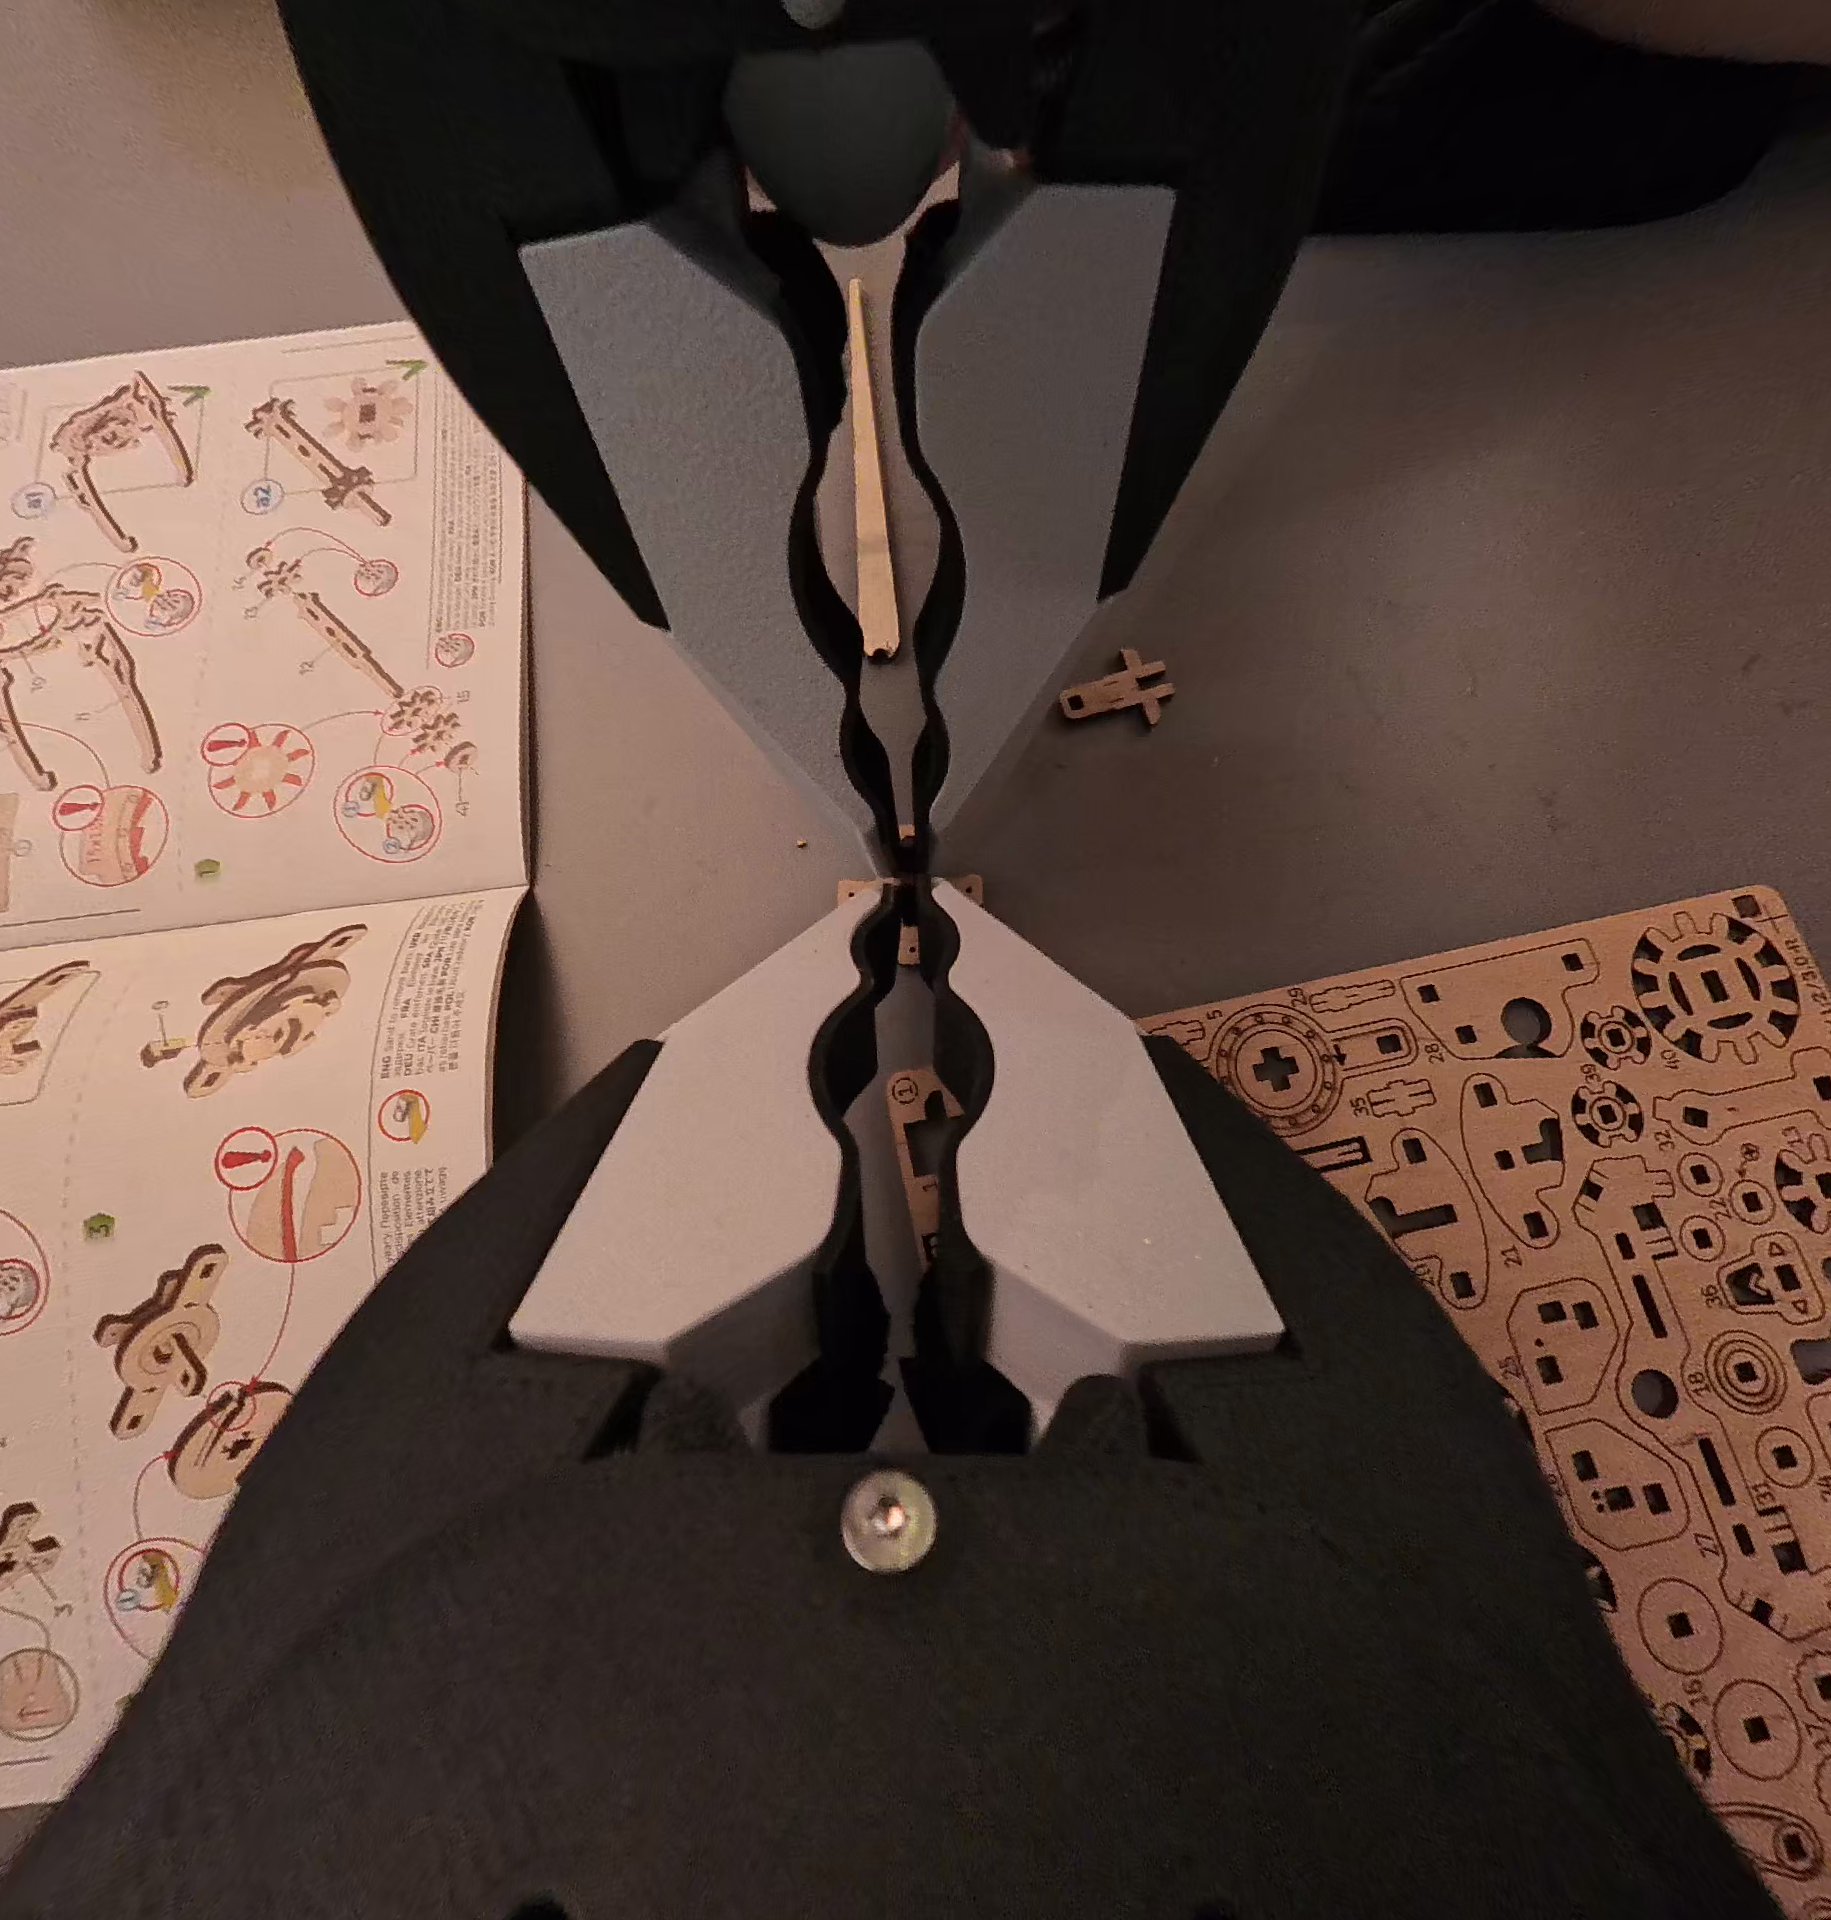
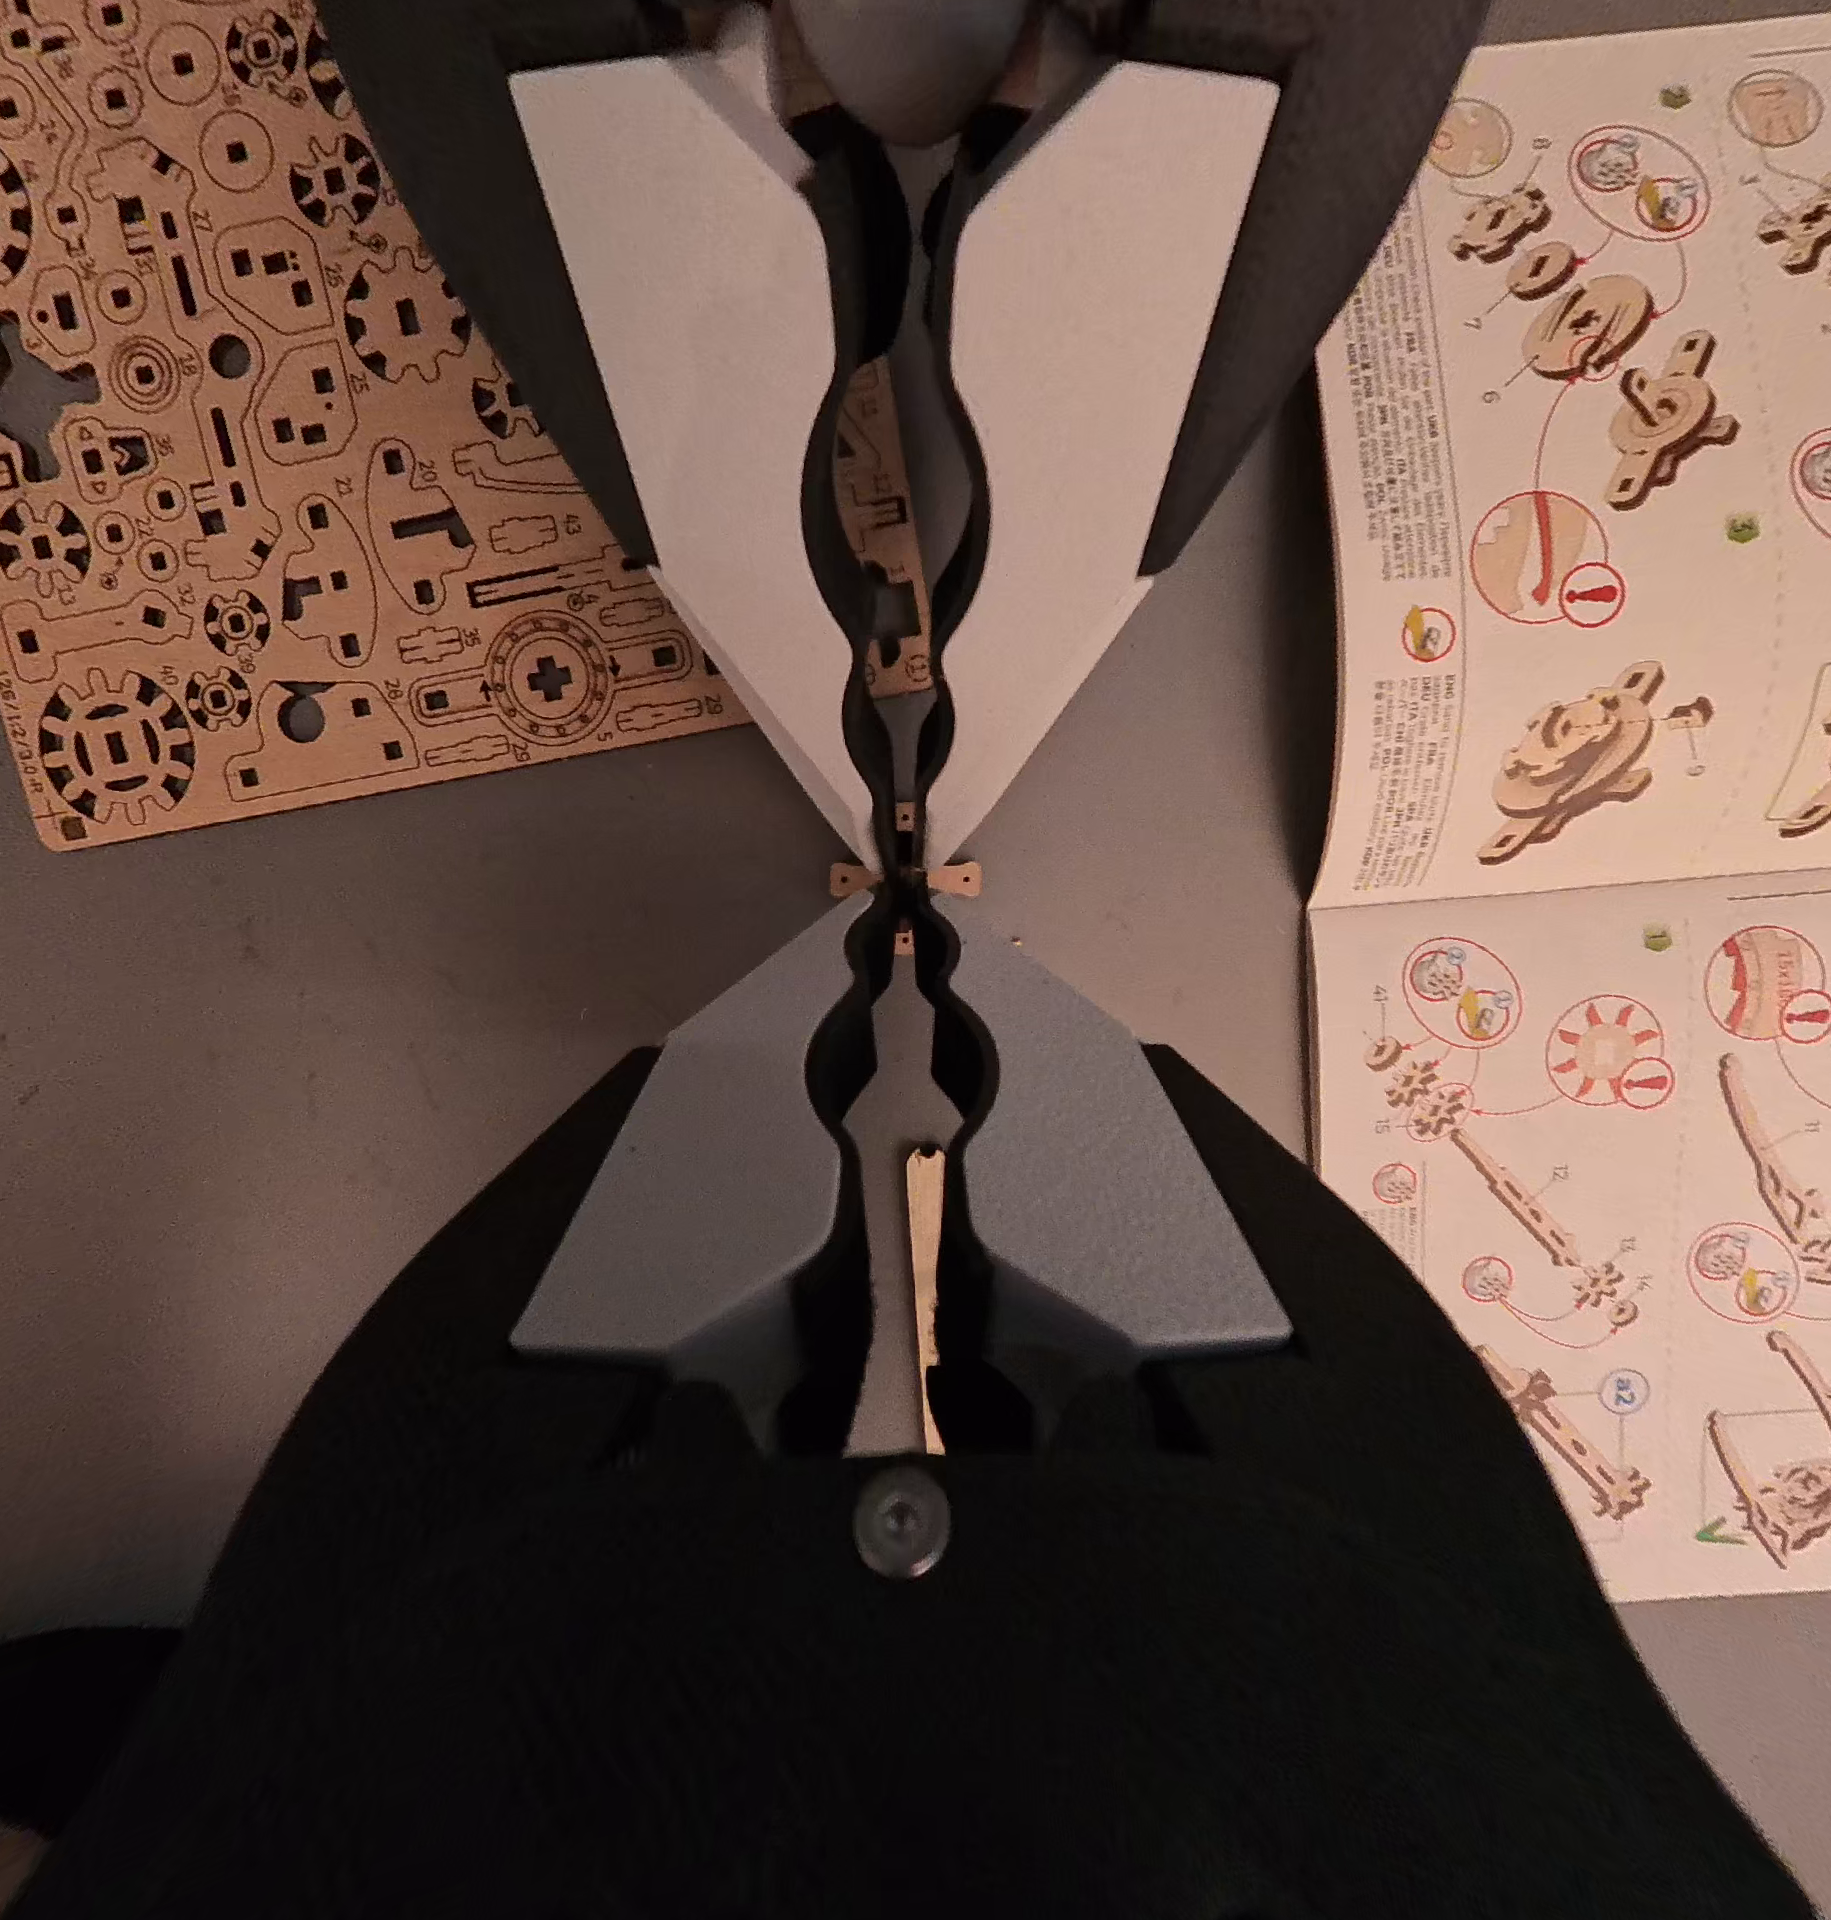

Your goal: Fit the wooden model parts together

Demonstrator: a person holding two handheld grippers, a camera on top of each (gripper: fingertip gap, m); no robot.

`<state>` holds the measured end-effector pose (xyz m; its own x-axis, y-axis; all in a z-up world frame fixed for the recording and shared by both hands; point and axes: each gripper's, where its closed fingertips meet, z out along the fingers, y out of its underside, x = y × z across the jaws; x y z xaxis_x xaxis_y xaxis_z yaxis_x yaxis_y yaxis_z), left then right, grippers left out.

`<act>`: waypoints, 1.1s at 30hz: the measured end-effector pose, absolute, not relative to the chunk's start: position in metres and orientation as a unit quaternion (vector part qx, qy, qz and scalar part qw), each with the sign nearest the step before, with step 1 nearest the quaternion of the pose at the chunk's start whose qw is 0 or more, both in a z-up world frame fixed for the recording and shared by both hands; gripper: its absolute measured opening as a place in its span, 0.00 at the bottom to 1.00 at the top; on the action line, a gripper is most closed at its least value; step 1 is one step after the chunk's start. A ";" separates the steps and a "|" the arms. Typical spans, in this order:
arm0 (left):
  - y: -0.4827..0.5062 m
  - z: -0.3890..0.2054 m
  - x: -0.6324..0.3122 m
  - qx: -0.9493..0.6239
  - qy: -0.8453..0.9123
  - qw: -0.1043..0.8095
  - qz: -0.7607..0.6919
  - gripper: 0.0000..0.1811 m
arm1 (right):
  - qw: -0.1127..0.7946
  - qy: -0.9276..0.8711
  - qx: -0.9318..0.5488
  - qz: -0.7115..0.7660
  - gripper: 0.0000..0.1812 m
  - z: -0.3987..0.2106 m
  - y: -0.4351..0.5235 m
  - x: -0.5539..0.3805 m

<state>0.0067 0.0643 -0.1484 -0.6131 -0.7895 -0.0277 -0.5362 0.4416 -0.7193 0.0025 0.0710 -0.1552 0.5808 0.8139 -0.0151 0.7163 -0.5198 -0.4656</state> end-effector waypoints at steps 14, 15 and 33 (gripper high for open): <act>0.064 -0.150 0.006 -0.399 0.831 0.179 -0.343 0.01 | 0.210 -0.441 -0.864 0.122 0.01 -0.155 0.071 0.003; 0.064 -0.150 0.006 -0.399 0.830 0.177 -0.346 0.01 | 0.211 -0.442 -0.863 0.121 0.01 -0.155 0.071 0.003; 0.064 -0.150 0.007 -0.421 0.813 0.161 -0.368 0.01 | 0.213 -0.440 -0.864 0.125 0.01 -0.155 0.071 0.003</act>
<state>0.0073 0.0639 -0.1495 -0.5941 -0.8030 0.0484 -0.5663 0.3747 -0.7342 0.0030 0.0713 -0.1548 0.5821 0.8126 -0.0287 0.7059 -0.5226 -0.4780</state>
